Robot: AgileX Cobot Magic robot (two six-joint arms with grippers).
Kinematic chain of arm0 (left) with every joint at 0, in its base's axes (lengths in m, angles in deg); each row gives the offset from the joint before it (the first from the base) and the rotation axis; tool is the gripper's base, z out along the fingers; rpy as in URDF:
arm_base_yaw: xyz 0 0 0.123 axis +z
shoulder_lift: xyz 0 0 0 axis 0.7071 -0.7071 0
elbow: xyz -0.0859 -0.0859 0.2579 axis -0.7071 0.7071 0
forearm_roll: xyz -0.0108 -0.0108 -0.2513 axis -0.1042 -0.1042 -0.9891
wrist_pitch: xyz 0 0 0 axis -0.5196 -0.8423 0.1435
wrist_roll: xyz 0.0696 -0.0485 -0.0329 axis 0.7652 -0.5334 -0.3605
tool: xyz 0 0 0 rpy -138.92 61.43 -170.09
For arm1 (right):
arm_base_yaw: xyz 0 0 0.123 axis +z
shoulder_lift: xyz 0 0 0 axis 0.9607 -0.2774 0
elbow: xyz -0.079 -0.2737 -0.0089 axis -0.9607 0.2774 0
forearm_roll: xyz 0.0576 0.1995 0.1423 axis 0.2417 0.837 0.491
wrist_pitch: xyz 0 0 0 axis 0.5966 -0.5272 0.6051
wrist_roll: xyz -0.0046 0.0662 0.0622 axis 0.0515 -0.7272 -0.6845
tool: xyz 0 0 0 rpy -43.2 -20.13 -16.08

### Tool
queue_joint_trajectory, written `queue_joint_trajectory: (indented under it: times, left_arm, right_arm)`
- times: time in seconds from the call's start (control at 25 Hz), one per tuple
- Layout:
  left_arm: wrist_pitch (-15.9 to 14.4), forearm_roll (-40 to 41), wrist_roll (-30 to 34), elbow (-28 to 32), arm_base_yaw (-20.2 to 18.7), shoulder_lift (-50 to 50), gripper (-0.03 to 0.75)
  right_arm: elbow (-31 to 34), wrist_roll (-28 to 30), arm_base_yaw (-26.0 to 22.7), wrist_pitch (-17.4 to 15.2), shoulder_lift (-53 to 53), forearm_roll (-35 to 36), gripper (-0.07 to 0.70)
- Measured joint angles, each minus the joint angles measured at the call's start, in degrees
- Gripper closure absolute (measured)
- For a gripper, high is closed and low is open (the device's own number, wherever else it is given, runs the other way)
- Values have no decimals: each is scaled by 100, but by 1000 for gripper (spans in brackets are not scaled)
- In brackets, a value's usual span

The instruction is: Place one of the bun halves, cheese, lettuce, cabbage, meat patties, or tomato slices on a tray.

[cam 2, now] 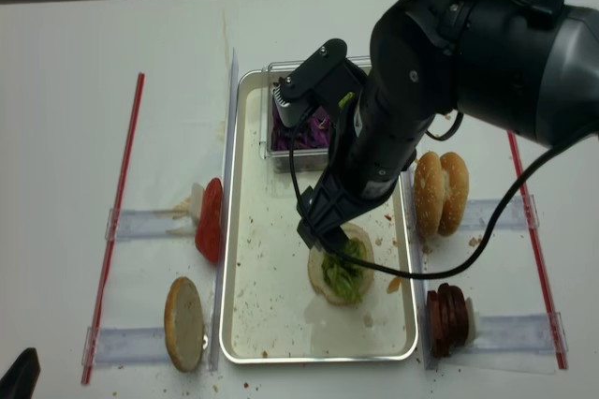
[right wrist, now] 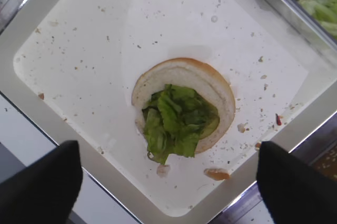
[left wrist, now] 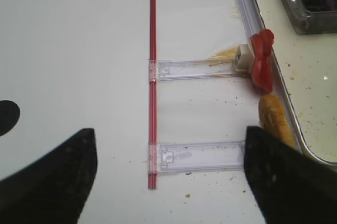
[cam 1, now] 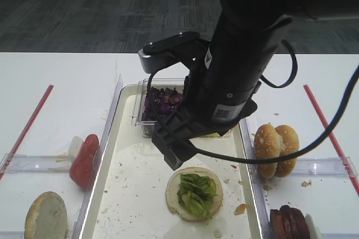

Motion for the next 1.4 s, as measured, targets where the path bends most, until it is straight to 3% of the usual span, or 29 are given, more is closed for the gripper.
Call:
queue_joint_trajectory:
  times: [0.44,0.64,0.8,1.2,1.4]
  left_arm:
    - [0,0,0,0,0,0,153]
    - [0,0,0,0,0,0,153]
    - [0,0,0,0,0,0,153]
    - [0,0,0,0,0,0,153]
    - [0,0,0,0,0,0,154]
  right_arm:
    - [0,-89,-11,0,0,-269,-61]
    - [0,-135,-420,0,0,-357,-62]
    - [0,-145,-1115,0,0,-410,-61]
    - [0,-140,-3663,-78,0,-468,-61]
    - [0,-53,-4512,-202,0,-481,-61]
